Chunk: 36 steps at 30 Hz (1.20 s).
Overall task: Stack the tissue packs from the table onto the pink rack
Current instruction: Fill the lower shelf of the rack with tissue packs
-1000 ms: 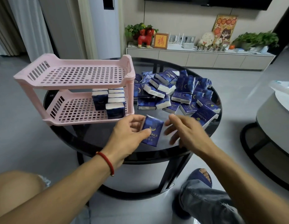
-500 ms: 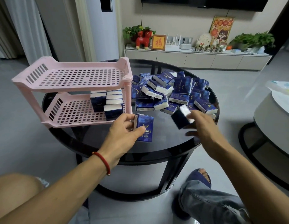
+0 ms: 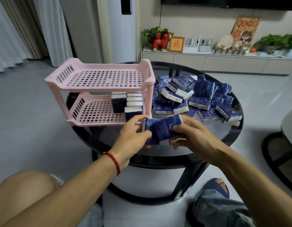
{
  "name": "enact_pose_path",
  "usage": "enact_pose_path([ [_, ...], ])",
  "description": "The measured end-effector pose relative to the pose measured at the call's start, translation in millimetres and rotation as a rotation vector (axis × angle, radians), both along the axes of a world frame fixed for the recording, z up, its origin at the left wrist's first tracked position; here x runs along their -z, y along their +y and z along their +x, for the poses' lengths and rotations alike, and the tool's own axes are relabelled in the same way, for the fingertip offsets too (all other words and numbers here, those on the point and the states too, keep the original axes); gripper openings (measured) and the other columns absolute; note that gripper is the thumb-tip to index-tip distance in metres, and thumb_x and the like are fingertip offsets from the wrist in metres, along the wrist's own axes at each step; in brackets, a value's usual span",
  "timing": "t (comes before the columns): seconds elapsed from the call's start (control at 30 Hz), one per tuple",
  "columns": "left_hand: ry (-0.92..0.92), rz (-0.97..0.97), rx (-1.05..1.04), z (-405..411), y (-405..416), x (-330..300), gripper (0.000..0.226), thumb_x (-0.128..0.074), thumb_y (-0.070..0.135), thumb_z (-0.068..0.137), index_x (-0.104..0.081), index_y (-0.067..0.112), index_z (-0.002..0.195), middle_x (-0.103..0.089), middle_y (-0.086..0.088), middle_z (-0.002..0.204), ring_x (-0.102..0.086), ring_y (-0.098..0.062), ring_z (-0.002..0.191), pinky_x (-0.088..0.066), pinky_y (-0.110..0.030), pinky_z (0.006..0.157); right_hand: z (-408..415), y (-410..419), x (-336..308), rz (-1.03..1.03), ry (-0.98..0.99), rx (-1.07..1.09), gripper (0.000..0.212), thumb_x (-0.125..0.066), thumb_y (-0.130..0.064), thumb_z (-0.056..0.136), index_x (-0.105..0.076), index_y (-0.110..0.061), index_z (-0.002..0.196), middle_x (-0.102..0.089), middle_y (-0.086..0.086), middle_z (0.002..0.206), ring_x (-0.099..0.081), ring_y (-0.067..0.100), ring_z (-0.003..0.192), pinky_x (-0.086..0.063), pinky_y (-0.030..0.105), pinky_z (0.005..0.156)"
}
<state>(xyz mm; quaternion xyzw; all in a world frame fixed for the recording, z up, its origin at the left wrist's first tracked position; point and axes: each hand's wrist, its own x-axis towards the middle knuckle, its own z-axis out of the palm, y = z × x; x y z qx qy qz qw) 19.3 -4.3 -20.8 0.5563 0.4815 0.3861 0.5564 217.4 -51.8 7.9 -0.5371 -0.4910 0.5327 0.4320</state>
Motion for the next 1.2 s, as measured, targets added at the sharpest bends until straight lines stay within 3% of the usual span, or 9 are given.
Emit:
enact_pose_path([
  [0.1,-0.017,-0.028,0.033,-8.4,2.3,-4.6,0.051,-0.062,0.004,0.077,-0.067,0.030,0.120,-0.078,0.001,0.104,-0.074,-0.027,0.094,-0.061,-0.041,0.075,-2.7,6.6,-0.3,0.176,-0.360,-0.109,0.018,-0.057,-0.003,0.101,-0.065,-0.007,0.117,-0.067,0.026,0.100,-0.064,0.020,0.072,-0.058,0.028,0.067],
  [0.2,0.015,0.012,0.090,-16.7,-0.1,-6.3,0.054,-0.074,0.017,0.070,-0.065,0.036,0.120,-0.077,-0.001,0.109,-0.073,-0.023,0.104,-0.059,-0.044,0.092,-11.5,12.3,-3.1,0.296,-0.521,-0.124,0.031,-0.066,-0.011,0.097,-0.065,-0.022,0.126,-0.071,0.004,0.096,-0.070,0.018,0.075,-0.060,0.030,0.067],
  [0.3,0.168,0.196,0.102,-27.1,-1.2,-4.3,0.058,-0.081,0.010,0.077,-0.061,0.041,0.123,-0.074,0.005,0.116,-0.071,-0.010,0.106,-0.057,-0.036,0.098,-20.6,17.5,2.1,0.408,-0.678,-0.080,0.041,-0.078,-0.023,0.089,-0.063,-0.028,0.126,-0.067,-0.007,0.105,-0.069,0.016,0.075,-0.060,0.034,0.069],
  [0.37,0.184,0.254,0.107,-34.8,0.7,-3.6,0.066,-0.079,0.001,0.077,-0.058,0.037,0.128,-0.072,0.006,0.121,-0.070,-0.007,0.109,-0.056,-0.032,0.100,-26.7,20.8,5.1,0.433,-0.650,-0.044,0.045,-0.084,-0.027,0.084,-0.063,-0.028,0.124,-0.065,-0.008,0.109,-0.068,0.015,0.074,-0.061,0.036,0.071],
  [0.5,0.239,0.304,0.159,-48.8,5.5,1.7,0.073,-0.080,-0.006,0.074,-0.055,0.031,0.131,-0.069,0.007,0.126,-0.066,-0.003,0.116,-0.051,-0.029,0.106,-41.8,25.3,9.8,0.437,-0.725,-0.097,0.055,-0.086,-0.030,0.082,-0.061,-0.029,0.130,-0.068,-0.005,0.085,-0.065,0.009,0.071,-0.053,0.020,0.067],
  [0.7,0.369,0.345,0.155,-64.7,8.7,12.8,0.071,-0.088,0.031,0.071,-0.054,0.038,0.134,-0.066,0.018,0.129,-0.060,0.001,0.123,-0.048,-0.037,0.111,-51.9,29.4,9.9,0.456,-0.784,-0.116,0.057,-0.083,-0.032,0.084,-0.058,-0.029,0.134,-0.067,-0.006,0.082,-0.065,0.003,0.077,-0.054,0.018,0.072],
  [0.9,0.334,0.412,0.048,-79.0,7.0,9.4,0.057,-0.087,0.029,0.075,-0.061,0.030,0.125,-0.071,0.013,0.119,-0.066,-0.005,0.115,-0.054,-0.041,0.104,-58.2,32.1,7.9,0.487,-0.707,-0.102,0.061,-0.088,-0.032,0.079,-0.061,-0.026,0.133,-0.068,-0.010,0.082,-0.066,0.004,0.072,-0.051,0.014,0.069],
  [1.03,0.358,0.422,0.018,-95.4,14.4,-6.6,0.054,-0.086,0.029,0.075,-0.059,0.027,0.122,-0.070,0.010,0.118,-0.067,-0.006,0.112,-0.054,-0.041,0.103,-63.0,32.1,0.1,0.529,-0.585,-0.039,0.044,-0.079,-0.036,0.087,-0.064,-0.026,0.128,-0.072,-0.014,0.103,-0.070,0.005,0.075,-0.057,0.020,0.070],
  [1.2,0.415,0.488,-0.163,-111.8,27.7,-23.0,0.048,-0.082,0.013,0.083,-0.055,0.026,0.120,-0.066,0.015,0.116,-0.065,-0.004,0.110,-0.053,-0.030,0.100,-50.7,37.3,-0.8,0.505,-0.569,0.166,0.019,-0.065,-0.026,0.098,-0.069,-0.023,0.116,-0.073,-0.015,0.096,-0.071,0.008,0.077,-0.061,0.029,0.068],
])
